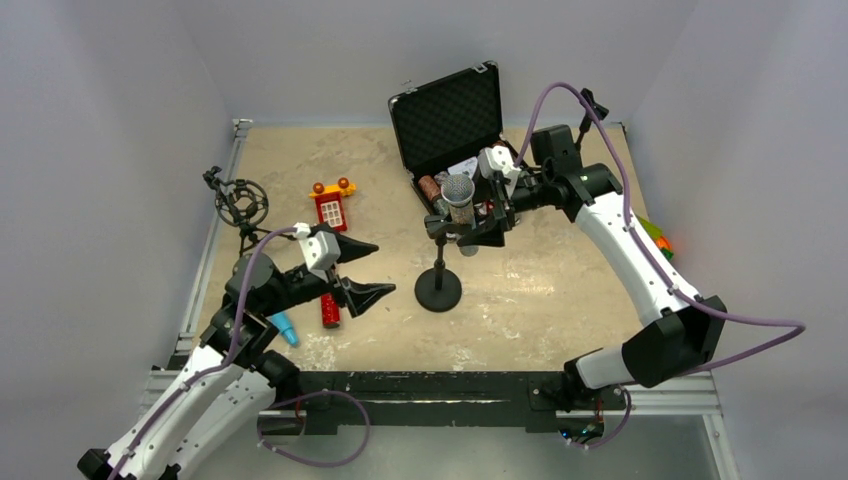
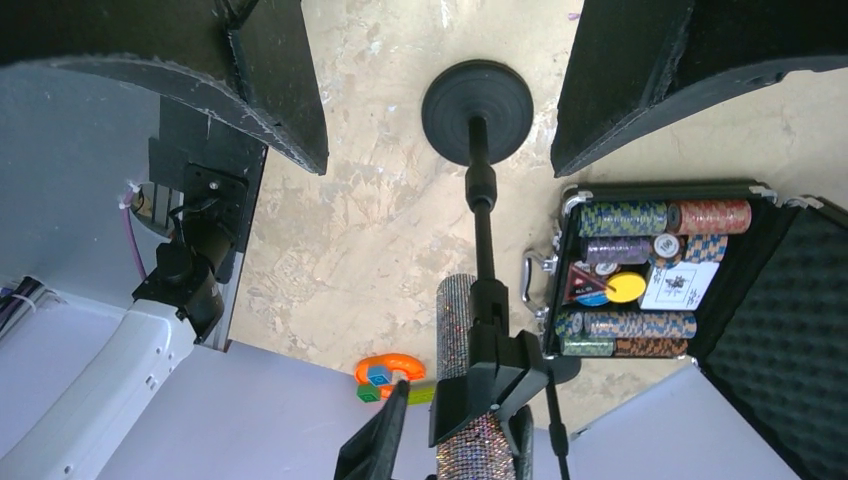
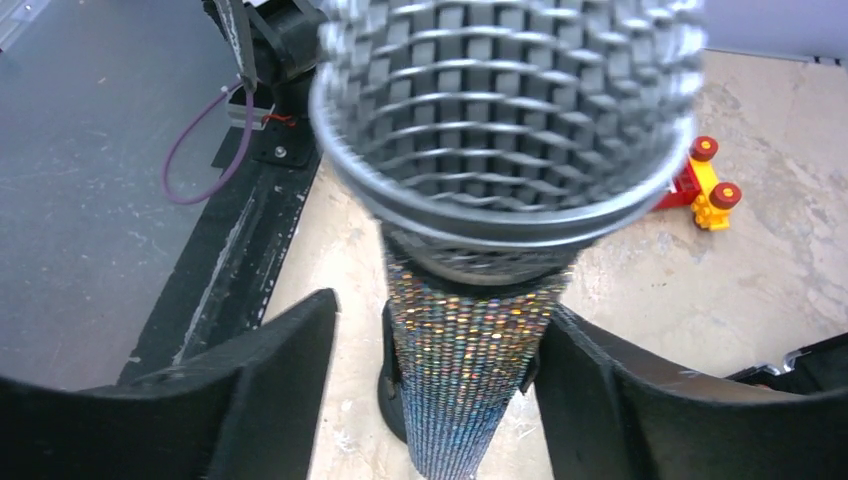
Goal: Attach the microphones to the stand
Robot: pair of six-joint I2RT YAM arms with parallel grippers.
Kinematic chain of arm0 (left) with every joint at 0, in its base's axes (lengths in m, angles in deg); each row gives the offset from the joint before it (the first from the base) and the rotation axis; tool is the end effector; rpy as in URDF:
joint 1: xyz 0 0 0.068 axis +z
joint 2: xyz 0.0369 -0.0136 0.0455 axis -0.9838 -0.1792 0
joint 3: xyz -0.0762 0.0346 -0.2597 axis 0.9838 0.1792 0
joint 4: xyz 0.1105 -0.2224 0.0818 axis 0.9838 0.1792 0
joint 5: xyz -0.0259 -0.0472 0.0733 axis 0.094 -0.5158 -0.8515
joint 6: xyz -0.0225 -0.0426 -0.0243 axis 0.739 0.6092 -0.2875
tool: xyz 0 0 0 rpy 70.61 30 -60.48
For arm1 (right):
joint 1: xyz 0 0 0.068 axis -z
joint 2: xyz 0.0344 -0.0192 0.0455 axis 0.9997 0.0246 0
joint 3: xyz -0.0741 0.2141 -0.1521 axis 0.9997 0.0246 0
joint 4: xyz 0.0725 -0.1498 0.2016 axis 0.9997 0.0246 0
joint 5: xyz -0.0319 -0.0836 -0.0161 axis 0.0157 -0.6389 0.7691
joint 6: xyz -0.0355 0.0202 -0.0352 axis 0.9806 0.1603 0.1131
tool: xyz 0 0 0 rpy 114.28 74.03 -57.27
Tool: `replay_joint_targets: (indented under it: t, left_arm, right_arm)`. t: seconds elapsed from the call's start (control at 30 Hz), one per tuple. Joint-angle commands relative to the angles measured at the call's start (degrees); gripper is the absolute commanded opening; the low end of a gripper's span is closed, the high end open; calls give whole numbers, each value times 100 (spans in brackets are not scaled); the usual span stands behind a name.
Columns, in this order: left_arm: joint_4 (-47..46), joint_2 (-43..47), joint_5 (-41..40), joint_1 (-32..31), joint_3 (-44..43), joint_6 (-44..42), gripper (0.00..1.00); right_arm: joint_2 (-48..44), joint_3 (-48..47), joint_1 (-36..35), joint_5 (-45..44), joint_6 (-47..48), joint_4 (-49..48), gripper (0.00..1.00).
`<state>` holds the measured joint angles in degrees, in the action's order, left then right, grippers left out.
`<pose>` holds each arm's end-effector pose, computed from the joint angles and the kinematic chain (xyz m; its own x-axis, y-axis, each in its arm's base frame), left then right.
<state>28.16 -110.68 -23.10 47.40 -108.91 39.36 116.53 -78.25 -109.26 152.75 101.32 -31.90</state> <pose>0.1066 -0.0906 0.3272 -0.1035 -0.0729 -0.9920 0.9073 0.4018 -0.1242 0.2525 0.1316 0.3781 0.0767 -0.2019 -0.9764 -0.9861 -0.1599 -0.0444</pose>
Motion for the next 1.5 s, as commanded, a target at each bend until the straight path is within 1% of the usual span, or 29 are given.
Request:
replay_joint_targets:
  t: [0.0, 0.17, 0.23, 0.3, 0.33, 0.4, 0.53, 0.67, 0.77, 0.93, 1.07, 1.17, 1.33, 1.47]
  left_arm:
    - [361, 197, -288, 0, -24, 146, 86]
    - [642, 317, -271, 0, -141, 103, 85]
    - [694, 367, -271, -4, -147, 114, 85]
    - [728, 420, -279, -5, -134, 115, 85]
    - [749, 436, -293, -6, -130, 115, 85]
    - [800, 479, -306, -9, -129, 117, 85]
    - [880, 606, -339, -4, -138, 95, 85]
    - [962, 712, -368, -1, -147, 40, 85]
    - [1039, 706, -345, -5, -177, -27, 85]
    - [1152, 667, -307, -9, -281, -138, 85]
    - [1180, 682, -298, -2, -305, -173, 85]
    - [1182, 673, -298, -7, -297, -207, 85]
    - [1205, 631, -306, -6, -314, -245, 85]
    - [1324, 671, -353, -5, -355, -324, 85]
  right_arm:
    - [30, -181, -16, 35, -96, -4, 67]
    - [-4, -186, -8, -28, -146, -46, 53]
    - [-37, -177, -3, -46, -150, -39, 44]
    - [-86, -211, 5, -134, -269, -81, 32]
    - [-124, -230, 16, -211, -376, -123, 28]
    - [-226, -246, 91, -283, -535, -153, 25]
    - [-513, -156, 386, -427, -810, -215, 23]
    - [-817, -2, 969, -466, -1170, -393, 22]
    - [-892, -75, 1385, -672, -1076, -113, 22]
    - [-842, -315, 2358, -863, -983, 337, 21]
    - [-868, -371, 2975, -1220, -932, 292, 21]
    - [-755, -643, 3368, -1417, -1042, 274, 21]
    - [-558, -922, 3869, -2079, -1631, -372, 21]
    - [-336, -1045, 4344, -2396, -2190, -1049, 21]
